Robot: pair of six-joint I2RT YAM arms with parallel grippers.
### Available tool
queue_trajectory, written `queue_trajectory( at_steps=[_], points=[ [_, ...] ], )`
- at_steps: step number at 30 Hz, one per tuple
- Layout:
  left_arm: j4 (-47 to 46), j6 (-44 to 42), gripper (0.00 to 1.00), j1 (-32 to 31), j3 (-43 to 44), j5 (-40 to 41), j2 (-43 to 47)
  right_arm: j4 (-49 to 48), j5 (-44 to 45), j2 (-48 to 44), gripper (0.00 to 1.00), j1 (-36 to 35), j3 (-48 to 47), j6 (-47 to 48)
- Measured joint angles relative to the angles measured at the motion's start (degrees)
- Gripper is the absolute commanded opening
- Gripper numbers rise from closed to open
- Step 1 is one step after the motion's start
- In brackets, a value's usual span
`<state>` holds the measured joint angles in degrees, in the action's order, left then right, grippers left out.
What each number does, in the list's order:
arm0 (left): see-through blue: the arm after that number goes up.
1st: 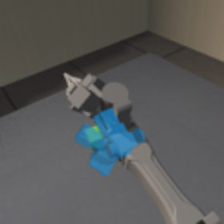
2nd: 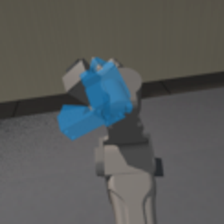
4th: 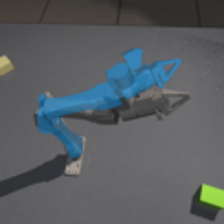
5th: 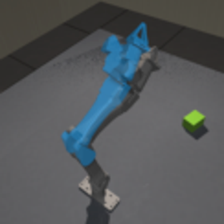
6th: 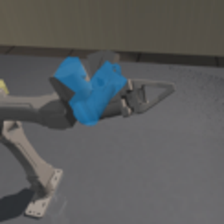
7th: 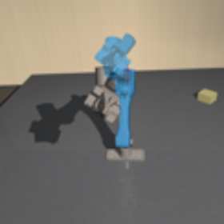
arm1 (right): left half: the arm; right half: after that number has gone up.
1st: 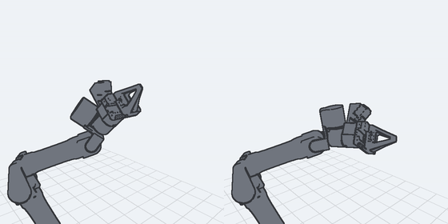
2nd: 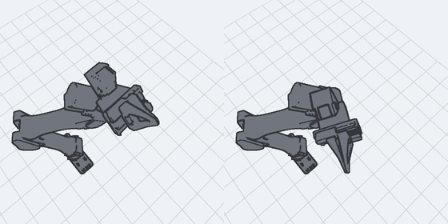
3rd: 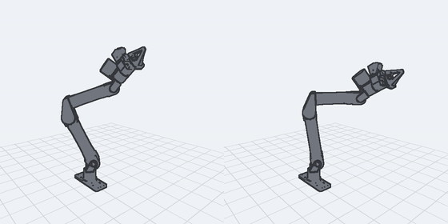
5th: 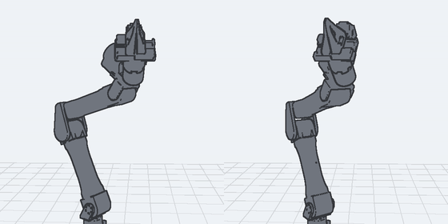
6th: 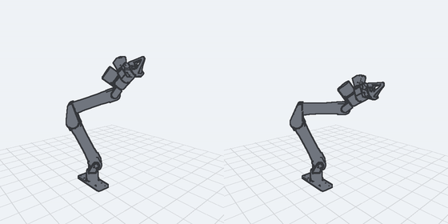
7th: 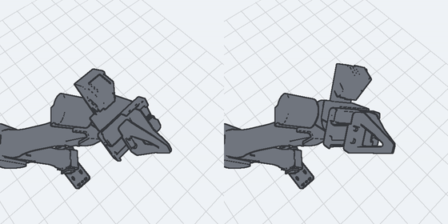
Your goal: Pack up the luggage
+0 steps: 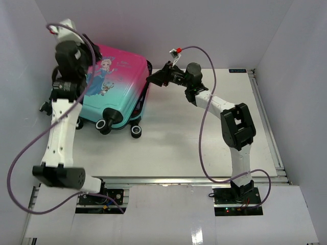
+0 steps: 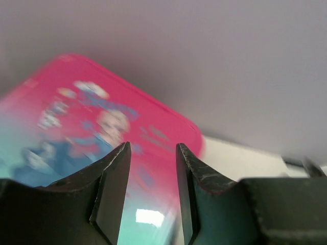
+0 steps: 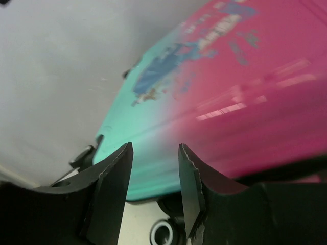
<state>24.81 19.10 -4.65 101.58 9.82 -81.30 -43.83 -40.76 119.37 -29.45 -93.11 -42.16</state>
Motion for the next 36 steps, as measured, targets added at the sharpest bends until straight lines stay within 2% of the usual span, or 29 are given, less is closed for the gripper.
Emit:
queue_trajectory(
  at_steps=[3, 5, 8, 10, 16, 23, 30, 36],
  points=[
    [1.72, 3.70, 0.36, 12.25, 7.03, 1.37, -8.83, 8.44, 5.00, -5.02, 0.52, 1.62, 5.69, 5.63],
    [3.55, 7.09, 0.31, 19.91, 7.33, 2.93, -13.12, 13.50, 10.31, -8.47, 0.51, 2.28, 9.72, 9.11],
    [5.07, 11.02, 0.30, 26.82, 5.46, 3.90, -17.80, 19.92, 16.67, -11.71, 0.50, 2.36, 14.15, 12.68],
    [5.54, 11.76, 0.29, 28.69, 3.76, 4.63, -19.92, 22.73, 19.45, -11.51, 0.50, 2.32, 14.92, 14.10],
    [5.59, 10.86, 0.24, 28.53, 3.80, 5.39, -25.68, 28.04, 22.21, -4.85, 0.49, 2.17, 14.17, 17.55],
    [0.27, 11.73, 0.10, 29.61, -0.60, -2.43, -27.04, 33.89, 23.00, 1.10, 0.49, 2.06, 11.91, 20.33],
    [-13.10, 15.04, 0.09, 27.88, -19.49, -7.69, -15.48, 34.94, 25.58, -3.36, 0.52, 2.05, 15.56, 21.43],
    [-14.21, 16.98, 0.09, 18.03, -31.98, -11.32, -2.97, 35.07, 28.70, -14.38, 0.55, 2.05, 24.96, 21.89]
  ],
)
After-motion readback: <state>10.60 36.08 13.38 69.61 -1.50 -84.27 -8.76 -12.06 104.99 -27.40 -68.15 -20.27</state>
